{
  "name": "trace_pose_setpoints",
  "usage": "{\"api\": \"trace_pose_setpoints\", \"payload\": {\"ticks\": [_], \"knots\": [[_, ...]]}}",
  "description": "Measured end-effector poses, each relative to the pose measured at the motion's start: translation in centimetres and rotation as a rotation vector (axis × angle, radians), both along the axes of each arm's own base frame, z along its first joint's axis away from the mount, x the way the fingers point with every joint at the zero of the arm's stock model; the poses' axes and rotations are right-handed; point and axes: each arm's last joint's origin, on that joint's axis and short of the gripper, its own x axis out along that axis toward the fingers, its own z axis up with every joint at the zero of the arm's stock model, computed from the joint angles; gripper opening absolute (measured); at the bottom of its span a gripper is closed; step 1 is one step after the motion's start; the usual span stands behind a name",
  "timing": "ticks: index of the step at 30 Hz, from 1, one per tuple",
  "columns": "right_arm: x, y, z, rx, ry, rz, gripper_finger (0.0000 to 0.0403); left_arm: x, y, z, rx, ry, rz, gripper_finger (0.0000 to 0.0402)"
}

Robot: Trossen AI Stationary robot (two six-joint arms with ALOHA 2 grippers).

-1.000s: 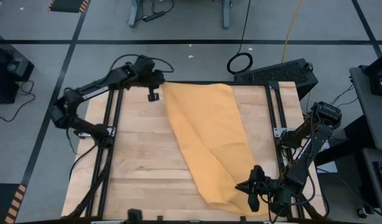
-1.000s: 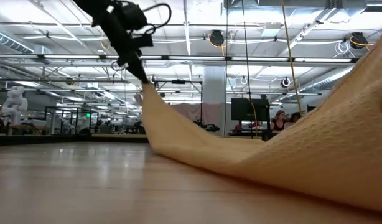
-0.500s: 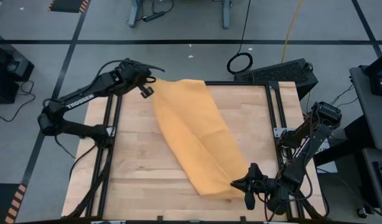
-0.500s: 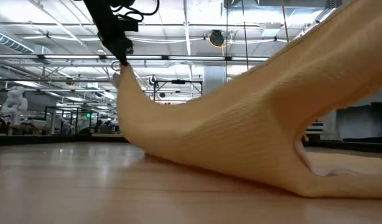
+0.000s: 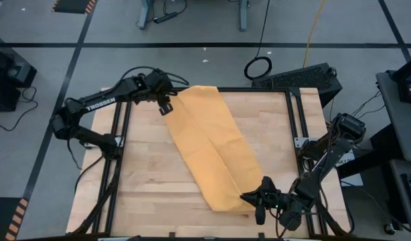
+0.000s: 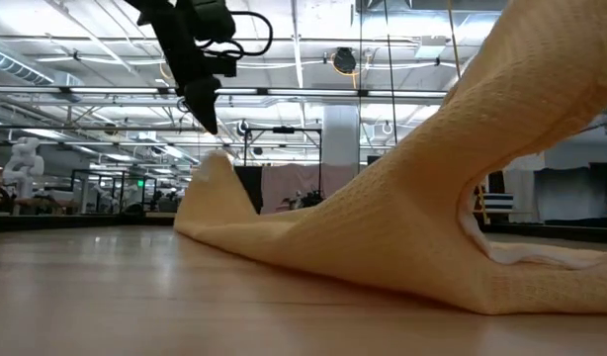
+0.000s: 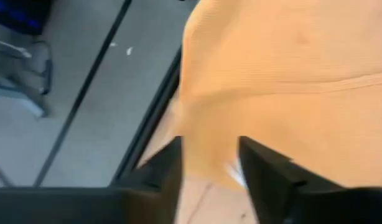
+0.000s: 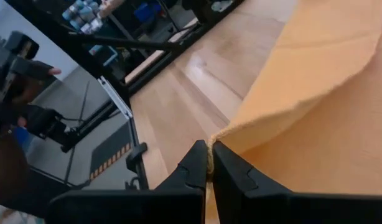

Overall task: Roll towel
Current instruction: Fold the yellow towel

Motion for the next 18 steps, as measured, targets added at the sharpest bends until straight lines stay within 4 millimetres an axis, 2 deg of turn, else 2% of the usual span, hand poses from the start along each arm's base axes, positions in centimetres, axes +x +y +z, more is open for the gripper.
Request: {"api": "trace_pose_setpoints", "payload": {"ticks": [4,7,13,18], "knots": [[0.5,0.0,0.2,-0.005,-0.028,-0.006,0.0004,-0.1,-1.0,0.8,-0.003,-0.045,-0.023,0.0263],[0.6,0.0,0.4,-0.024,-0.045,-0.010,0.0004,-0.4,-2.1,1.4,-0.018,-0.062,-0.066,0.0302],[1.2,-0.2,1.1,-0.077,-0.109,-0.063,0.0004,0.8,-6.0,2.3,-0.213,-0.230,-0.248,0.0315],[1.7,-0.3,1.7,-0.127,-0.147,-0.072,0.0004,2.6,-10.3,2.0,-0.189,-0.256,-0.363,0.0305]]}}
